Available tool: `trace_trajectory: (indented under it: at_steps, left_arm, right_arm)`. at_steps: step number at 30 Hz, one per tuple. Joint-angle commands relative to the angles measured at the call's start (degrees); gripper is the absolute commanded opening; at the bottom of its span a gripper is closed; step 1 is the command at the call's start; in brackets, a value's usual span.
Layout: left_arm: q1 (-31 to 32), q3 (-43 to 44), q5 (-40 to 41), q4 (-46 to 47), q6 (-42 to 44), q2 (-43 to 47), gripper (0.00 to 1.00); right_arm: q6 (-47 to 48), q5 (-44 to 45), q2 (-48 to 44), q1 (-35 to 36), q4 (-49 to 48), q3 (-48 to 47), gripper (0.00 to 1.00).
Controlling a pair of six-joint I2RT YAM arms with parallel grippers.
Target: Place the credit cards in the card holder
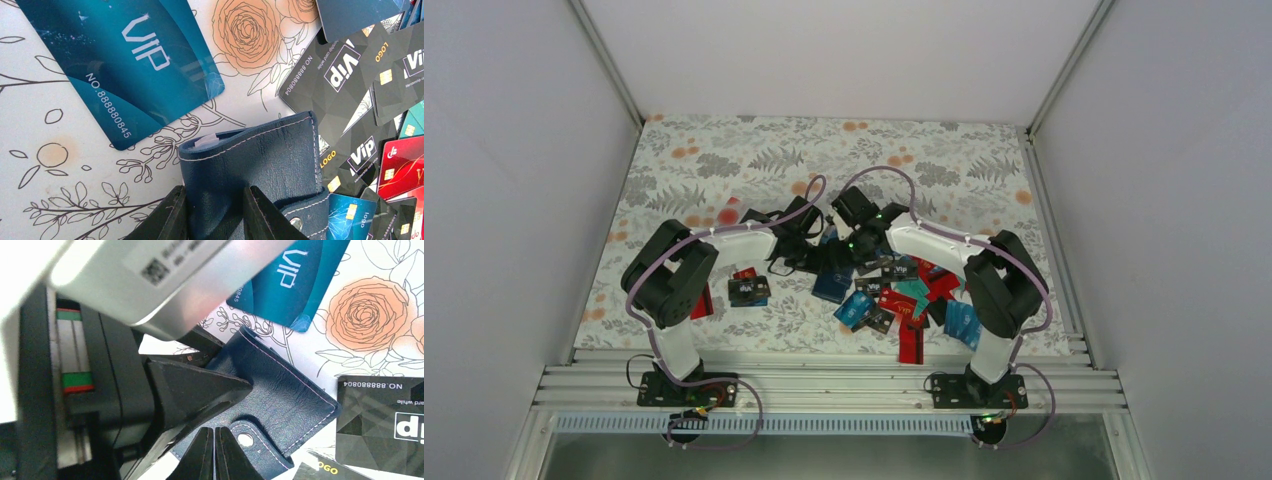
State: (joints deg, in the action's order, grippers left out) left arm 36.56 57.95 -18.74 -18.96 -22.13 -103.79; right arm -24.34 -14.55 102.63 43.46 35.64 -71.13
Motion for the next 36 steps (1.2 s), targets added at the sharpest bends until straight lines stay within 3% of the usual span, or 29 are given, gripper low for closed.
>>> trace_trajectory:
  at_steps: [1, 9, 16, 26, 36]
  left_arm:
    - [0.2, -1.1, 3.0, -3.6, 0.3, -0.2, 0.27]
    - [0.2, -1.0, 2.8, -3.4, 0.3, -0.5, 0.27]
    - [0.2, -1.3, 2.9, -3.2, 0.4, -0.3, 0.27]
    - [0.0, -2.5, 5.2, -3.5, -0.5, 2.3, 0.27]
    - [-1.8, -3.7, 8.1, -4.8, -1.3, 8.9, 0.26]
  right_arm:
    - [-0.6, 0.5, 0.2, 0.6, -0.6, 2.0, 0.04]
    - [-2.6, -2.0, 4.2, 1.8, -5.7, 8.7, 0.05]
    - [-2.8, 0.3, 4.4, 2.0, -4.9, 8.1, 0.04]
    - [-2.5, 3.0, -3.0, 1.4, -1.0, 1.1, 0.04]
    - [-4.8, 3.7, -12.2, -0.6, -2.6, 7.1, 0.05]
